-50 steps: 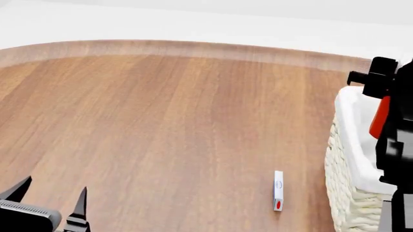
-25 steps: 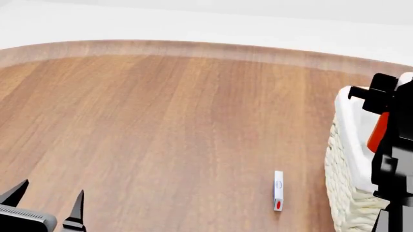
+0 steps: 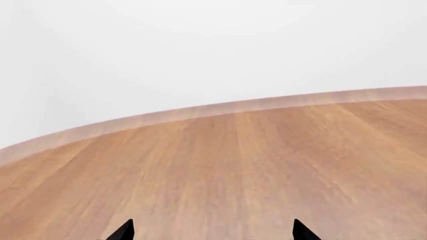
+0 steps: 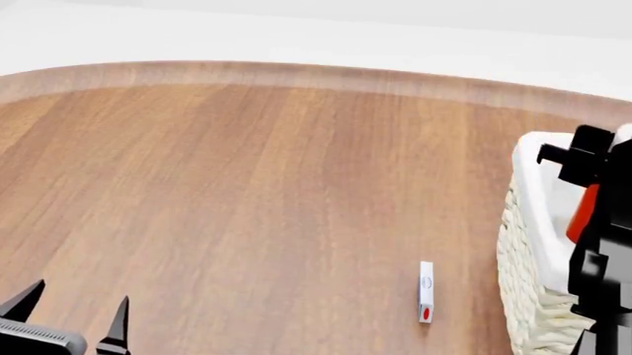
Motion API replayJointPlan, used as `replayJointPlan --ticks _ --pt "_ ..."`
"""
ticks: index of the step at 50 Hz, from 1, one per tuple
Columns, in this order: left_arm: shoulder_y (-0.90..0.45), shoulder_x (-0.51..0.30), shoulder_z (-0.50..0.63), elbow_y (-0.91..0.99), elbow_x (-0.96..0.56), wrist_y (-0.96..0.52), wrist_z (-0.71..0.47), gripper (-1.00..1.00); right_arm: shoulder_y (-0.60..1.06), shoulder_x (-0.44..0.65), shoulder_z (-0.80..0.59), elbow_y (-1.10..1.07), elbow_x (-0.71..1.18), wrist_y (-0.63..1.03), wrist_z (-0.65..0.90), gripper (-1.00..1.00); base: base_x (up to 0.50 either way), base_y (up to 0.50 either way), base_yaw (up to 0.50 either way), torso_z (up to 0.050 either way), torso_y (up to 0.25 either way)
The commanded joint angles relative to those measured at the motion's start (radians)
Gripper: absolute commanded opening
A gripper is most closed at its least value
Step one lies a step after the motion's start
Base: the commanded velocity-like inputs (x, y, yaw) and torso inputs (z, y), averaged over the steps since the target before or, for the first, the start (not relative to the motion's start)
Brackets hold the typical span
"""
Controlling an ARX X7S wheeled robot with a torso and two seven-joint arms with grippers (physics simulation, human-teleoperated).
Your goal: Pick up the ketchup, and put it in the basket.
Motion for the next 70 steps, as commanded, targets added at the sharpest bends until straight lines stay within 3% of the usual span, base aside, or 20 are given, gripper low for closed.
replayJointPlan --ticks 1,30,31,51,66,68,70 --pt "0.008 -0.002 -0.003 -0.007 -0.002 0.011 0.002 1.0 -0.012 0.007 0.019 -0.001 -0.024 -0.017 0.012 -1.0 0.0 0.0 0.0 0.0 0.0" --pt "0.019 -0.003 -0.009 -0.022 -0.013 0.024 0.003 1.0 -0.057 0.007 0.064 0.0 -0.025 -0.019 0.008 -1.0 0.0 0.0 0.0 0.0 0.0" --pt "0.018 -0.001 -0.008 -0.025 -0.011 0.025 0.003 1.0 -0.061 0.006 0.064 0.0 -0.026 -0.021 0.007 1.0 0.0 0.0 0.0 0.0 0.0" --pt "0.023 -0.004 -0.008 -0.015 -0.017 0.021 -0.002 1.0 -0.068 0.006 0.094 0.0 -0.024 -0.027 -0.005 1.0 0.0 0.0 0.0 0.0 0.0" --pt "0.007 0.016 -0.033 -0.014 -0.026 0.02 -0.047 1.0 -0.058 -0.037 0.12 -0.01 0.003 -0.009 -0.152 1.0 0.0 0.0 0.0 0.0 0.0" --pt "0.005 0.018 -0.035 -0.012 -0.026 0.015 -0.055 1.0 -0.106 -0.05 0.123 -0.12 0.01 0.048 -0.157 1.0 0.0 0.0 0.0 0.0 0.0" --pt "0.006 0.018 -0.031 -0.002 -0.012 0.016 -0.065 1.0 -0.21 -0.076 0.127 -0.367 0.022 0.177 -0.162 1.0 0.0 0.0 0.0 0.0 0.0"
